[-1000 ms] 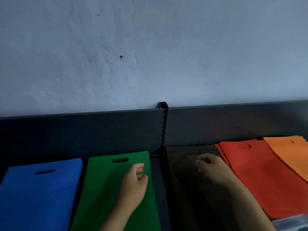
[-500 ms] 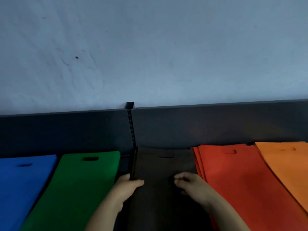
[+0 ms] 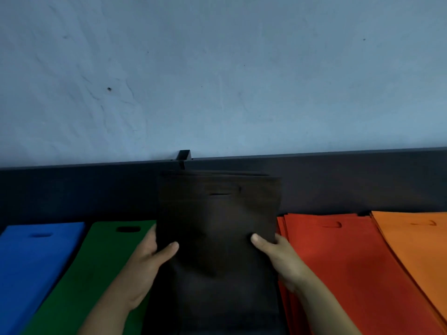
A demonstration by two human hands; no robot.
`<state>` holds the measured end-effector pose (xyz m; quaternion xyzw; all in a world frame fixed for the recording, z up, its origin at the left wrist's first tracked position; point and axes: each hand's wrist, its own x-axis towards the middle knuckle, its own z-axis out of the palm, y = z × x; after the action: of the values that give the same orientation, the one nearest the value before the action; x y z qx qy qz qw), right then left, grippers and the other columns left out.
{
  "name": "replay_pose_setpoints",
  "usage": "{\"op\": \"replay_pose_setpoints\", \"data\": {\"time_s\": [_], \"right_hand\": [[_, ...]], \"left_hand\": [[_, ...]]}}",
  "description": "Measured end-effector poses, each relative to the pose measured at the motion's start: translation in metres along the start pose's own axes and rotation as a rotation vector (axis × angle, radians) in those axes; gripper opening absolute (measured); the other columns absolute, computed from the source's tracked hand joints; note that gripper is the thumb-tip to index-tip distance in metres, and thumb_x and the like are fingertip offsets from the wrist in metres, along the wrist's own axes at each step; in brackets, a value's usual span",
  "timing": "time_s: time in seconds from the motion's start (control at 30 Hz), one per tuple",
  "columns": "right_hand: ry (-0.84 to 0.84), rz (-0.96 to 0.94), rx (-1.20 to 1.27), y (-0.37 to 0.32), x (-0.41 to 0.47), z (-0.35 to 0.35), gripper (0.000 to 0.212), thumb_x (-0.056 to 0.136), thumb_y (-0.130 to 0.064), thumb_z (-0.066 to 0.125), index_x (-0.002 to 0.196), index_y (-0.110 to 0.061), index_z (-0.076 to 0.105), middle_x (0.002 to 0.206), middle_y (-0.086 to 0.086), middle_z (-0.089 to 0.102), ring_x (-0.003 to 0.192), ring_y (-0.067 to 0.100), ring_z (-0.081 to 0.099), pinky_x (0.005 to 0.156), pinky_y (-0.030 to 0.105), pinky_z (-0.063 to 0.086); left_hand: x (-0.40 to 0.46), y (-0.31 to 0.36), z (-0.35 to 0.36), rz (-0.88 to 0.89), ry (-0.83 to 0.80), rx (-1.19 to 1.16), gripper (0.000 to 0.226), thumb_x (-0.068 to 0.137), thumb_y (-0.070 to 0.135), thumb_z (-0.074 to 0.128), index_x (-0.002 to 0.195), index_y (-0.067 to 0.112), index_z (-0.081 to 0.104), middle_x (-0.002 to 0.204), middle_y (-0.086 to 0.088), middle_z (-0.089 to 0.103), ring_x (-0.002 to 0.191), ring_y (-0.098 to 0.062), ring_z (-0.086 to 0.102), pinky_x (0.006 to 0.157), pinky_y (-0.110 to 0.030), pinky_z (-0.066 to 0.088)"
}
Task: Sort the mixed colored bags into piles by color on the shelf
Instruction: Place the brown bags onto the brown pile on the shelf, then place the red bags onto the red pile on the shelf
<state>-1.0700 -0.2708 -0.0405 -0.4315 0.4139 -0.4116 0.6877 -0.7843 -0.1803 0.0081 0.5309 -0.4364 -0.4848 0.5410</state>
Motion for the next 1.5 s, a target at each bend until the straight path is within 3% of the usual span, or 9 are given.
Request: {"op": "replay_pose_setpoints", "data": {"time_s": [0.1, 0.23, 0.43, 0.6, 0.93, 1.03, 1.13, 1.3, 1.5], "right_hand": [[0.076, -0.145, -0.029, -0.013, -0.011, 0.025, 0.031, 0.087, -0.02, 0.082, 0.116, -0.008, 0.078, 0.112, 0.007, 0.082, 0.108, 0.025, 0.078, 0.084, 0.03, 0.063], [0.25, -0.429, -0.082, -0.027, -0.025, 0.053, 0.015, 0.091, -0.011, 0.08, 0.105, -0.016, 0.079, 0.099, -0.007, 0.083, 0.093, 0.007, 0.078, 0.074, 0.018, 0.059], [0.361, -0.373, -0.138, -0.005, -0.021, 0.058, 0.016, 0.087, -0.012, 0.084, 0.1, -0.021, 0.08, 0.096, -0.01, 0.083, 0.095, 0.011, 0.078, 0.073, 0.016, 0.059], [0.379, -0.321, -0.124, -0.008, -0.024, 0.053, 0.007, 0.087, -0.006, 0.082, 0.092, -0.011, 0.079, 0.083, -0.005, 0.083, 0.078, 0.007, 0.078, 0.059, 0.015, 0.056], [0.508, -0.29, -0.192, -0.007, -0.03, 0.072, 0.009, 0.087, -0.015, 0.084, 0.091, -0.008, 0.08, 0.082, 0.001, 0.083, 0.076, 0.011, 0.079, 0.06, 0.02, 0.056], [0.536, -0.229, -0.209, -0.012, -0.036, 0.076, 0.014, 0.088, -0.021, 0.083, 0.097, -0.01, 0.082, 0.091, 0.001, 0.084, 0.087, 0.016, 0.081, 0.069, 0.026, 0.06], [0.565, -0.132, -0.334, -0.007, -0.035, 0.078, 0.018, 0.09, -0.029, 0.083, 0.097, -0.013, 0.082, 0.088, -0.005, 0.084, 0.085, 0.01, 0.08, 0.064, 0.018, 0.057], [0.619, -0.019, -0.557, 0.021, -0.026, 0.077, 0.023, 0.087, -0.038, 0.085, 0.094, -0.017, 0.081, 0.08, -0.013, 0.082, 0.072, -0.001, 0.076, 0.057, 0.01, 0.051], [0.642, 0.132, -0.713, 0.048, -0.017, 0.062, 0.017, 0.088, -0.029, 0.076, 0.092, -0.012, 0.074, 0.075, 0.003, 0.079, 0.064, 0.015, 0.075, 0.06, 0.033, 0.057]], "left_hand": [[0.003, 0.007, 0.007, 0.105, 0.155, 0.204, 0.047, 0.096, 0.01, 0.068, 0.128, 0.043, 0.056, 0.123, 0.015, 0.071, 0.114, 0.003, 0.064, 0.102, -0.029, 0.045], [0.002, 0.01, 0.035, 0.21, 0.291, 0.304, 0.051, 0.098, 0.013, 0.065, 0.131, 0.046, 0.041, 0.119, 0.032, 0.055, 0.1, 0.027, 0.053, 0.084, -0.002, 0.041], [0.006, -0.014, 0.037, 0.041, 0.297, 0.168, 0.06, 0.092, 0.021, 0.074, 0.143, 0.035, 0.046, 0.13, 0.019, 0.056, 0.126, -0.01, 0.054, 0.107, -0.031, 0.037], [0.016, -0.009, 0.017, 0.001, 0.202, 0.073, 0.048, 0.089, 0.02, 0.077, 0.127, 0.036, 0.054, 0.118, 0.019, 0.06, 0.106, 0.004, 0.055, 0.094, -0.027, 0.04], [0.019, -0.006, -0.003, -0.019, 0.129, 0.135, 0.042, 0.089, 0.011, 0.076, 0.12, 0.032, 0.056, 0.109, 0.019, 0.061, 0.099, 0.006, 0.054, 0.091, -0.024, 0.039], [0.027, -0.005, -0.012, -0.054, 0.076, 0.184, 0.043, 0.088, 0.014, 0.078, 0.119, 0.035, 0.057, 0.11, 0.017, 0.064, 0.104, -0.005, 0.06, 0.092, -0.026, 0.041], [0.037, -0.019, -0.02, -0.105, 0.02, 0.218, 0.033, 0.089, 0.012, 0.076, 0.115, 0.028, 0.064, 0.107, 0.011, 0.071, 0.097, -0.004, 0.064, 0.071, -0.014, 0.046], [0.036, -0.051, -0.023, -0.342, -0.05, 0.259, 0.027, 0.089, 0.022, 0.073, 0.112, 0.018, 0.061, 0.104, 0.001, 0.067, 0.09, -0.014, 0.063, 0.066, -0.027, 0.043], [0.029, -0.065, -0.025, -0.454, 0.037, 0.256, 0.032, 0.09, 0.019, 0.07, 0.116, 0.012, 0.054, 0.106, -0.005, 0.064, 0.091, -0.022, 0.063, 0.077, -0.034, 0.049]]}}
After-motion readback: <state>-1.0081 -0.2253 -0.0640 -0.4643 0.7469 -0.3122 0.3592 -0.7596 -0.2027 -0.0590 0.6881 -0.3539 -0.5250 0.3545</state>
